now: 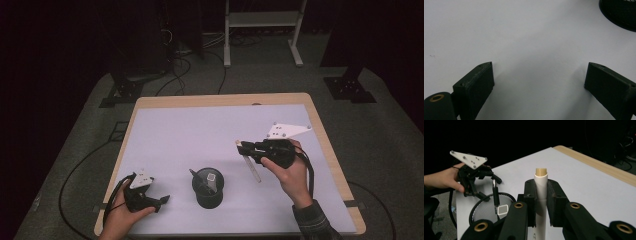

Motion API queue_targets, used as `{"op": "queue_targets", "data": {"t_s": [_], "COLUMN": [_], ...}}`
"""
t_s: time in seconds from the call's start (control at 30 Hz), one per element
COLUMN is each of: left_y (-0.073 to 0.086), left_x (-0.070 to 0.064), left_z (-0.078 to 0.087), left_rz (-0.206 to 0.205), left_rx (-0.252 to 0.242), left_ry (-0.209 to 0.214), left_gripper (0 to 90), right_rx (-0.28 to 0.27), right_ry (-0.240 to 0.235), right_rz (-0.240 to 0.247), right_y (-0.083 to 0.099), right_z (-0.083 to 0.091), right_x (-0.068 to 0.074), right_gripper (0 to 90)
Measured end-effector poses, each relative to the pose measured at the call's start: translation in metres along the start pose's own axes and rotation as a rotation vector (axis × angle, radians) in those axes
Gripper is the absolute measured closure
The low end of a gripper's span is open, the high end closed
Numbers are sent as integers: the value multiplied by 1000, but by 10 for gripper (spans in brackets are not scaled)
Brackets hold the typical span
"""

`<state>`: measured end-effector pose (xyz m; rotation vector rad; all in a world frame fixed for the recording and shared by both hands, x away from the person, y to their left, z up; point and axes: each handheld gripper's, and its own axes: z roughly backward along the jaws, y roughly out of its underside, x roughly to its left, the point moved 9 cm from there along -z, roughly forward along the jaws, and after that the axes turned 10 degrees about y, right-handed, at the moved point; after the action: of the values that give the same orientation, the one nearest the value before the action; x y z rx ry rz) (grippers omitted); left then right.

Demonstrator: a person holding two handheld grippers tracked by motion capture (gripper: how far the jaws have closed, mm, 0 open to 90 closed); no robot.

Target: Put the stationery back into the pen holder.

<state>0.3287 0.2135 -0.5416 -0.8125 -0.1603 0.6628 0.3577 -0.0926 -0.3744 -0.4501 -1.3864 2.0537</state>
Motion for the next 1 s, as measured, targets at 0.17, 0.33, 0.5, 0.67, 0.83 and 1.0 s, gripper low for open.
{"op": "queue_targets", "data": {"t_s": [0.17, 0.33, 0.5, 0.67, 0.83, 1.0], "left_y": [0, 0, 0, 0, 0, 0], "left_x": [0, 0, 0, 0, 0, 0], "left_z": [0, 0, 0, 0, 0, 0], "left_rz": [0, 0, 1, -1, -2, -4], "left_rx": [-1, -1, -1, 0, 2, 5], "left_ry": [0, 0, 0, 0, -1, 0], "left_gripper": [79, 78, 78, 79, 79, 79], "right_rx": [-38, -63, -76, -82, -88, -100], "right_ry": [-11, -22, -44, -61, -78, -95], "right_rz": [15, 20, 32, 39, 41, 46], "right_y": [-9, -15, -21, -24, -28, -32], "right_z": [1, 0, -3, -8, -12, -15], "right_x": [6, 11, 19, 27, 33, 40], "right_gripper": [781, 781, 781, 781, 781, 781]}}
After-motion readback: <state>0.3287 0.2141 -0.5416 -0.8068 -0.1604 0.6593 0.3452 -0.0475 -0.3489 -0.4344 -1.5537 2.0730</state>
